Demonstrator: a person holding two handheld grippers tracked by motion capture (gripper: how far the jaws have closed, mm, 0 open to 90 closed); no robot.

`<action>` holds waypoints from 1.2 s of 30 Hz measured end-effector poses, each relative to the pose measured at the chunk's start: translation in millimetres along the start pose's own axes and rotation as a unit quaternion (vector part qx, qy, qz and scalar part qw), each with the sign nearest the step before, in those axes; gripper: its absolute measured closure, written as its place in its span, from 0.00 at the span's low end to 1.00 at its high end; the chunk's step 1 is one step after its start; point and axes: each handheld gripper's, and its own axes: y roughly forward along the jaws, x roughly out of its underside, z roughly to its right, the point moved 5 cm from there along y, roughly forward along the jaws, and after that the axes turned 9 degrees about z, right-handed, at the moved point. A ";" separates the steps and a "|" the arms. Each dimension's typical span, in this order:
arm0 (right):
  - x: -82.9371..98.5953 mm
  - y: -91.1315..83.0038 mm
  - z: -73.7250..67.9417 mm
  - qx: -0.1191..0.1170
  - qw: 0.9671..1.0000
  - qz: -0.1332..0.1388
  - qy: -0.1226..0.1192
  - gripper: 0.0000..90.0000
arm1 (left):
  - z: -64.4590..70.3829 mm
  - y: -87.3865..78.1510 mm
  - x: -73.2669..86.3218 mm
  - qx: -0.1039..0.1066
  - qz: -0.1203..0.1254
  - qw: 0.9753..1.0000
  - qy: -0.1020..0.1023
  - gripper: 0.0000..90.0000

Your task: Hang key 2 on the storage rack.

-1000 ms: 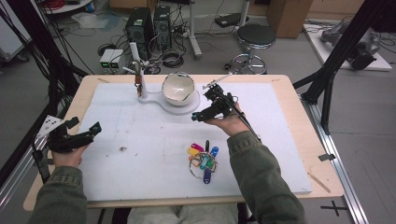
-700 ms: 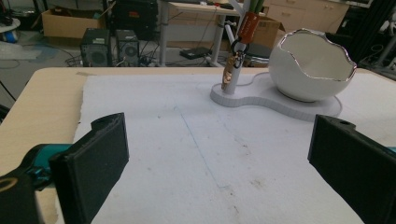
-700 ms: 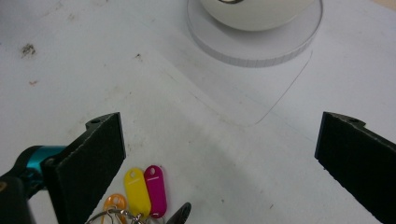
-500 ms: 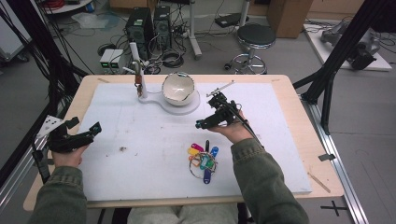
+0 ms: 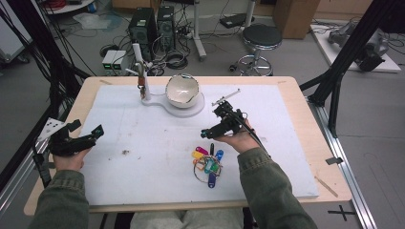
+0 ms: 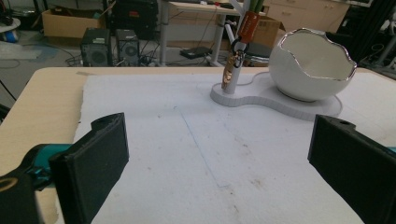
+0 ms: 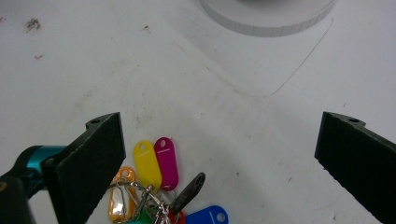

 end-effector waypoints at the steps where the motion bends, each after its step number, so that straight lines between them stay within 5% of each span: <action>1: 1.3 -0.1 -0.7 0.000 1.000 -0.001 0.002 0.01 | 0.0 0.0 0.0 0.000 0.000 1.000 0.000 0.06; 15: 16.9 -2.0 -12.5 -0.017 1.000 -0.014 0.000 0.01 | -0.3 -0.6 -0.4 0.000 0.000 1.000 0.001 0.06; 36: 52.8 0.9 -18.4 -0.011 0.998 -0.056 0.004 0.02 | 0.2 -0.3 -0.2 0.000 0.000 1.000 -0.001 0.06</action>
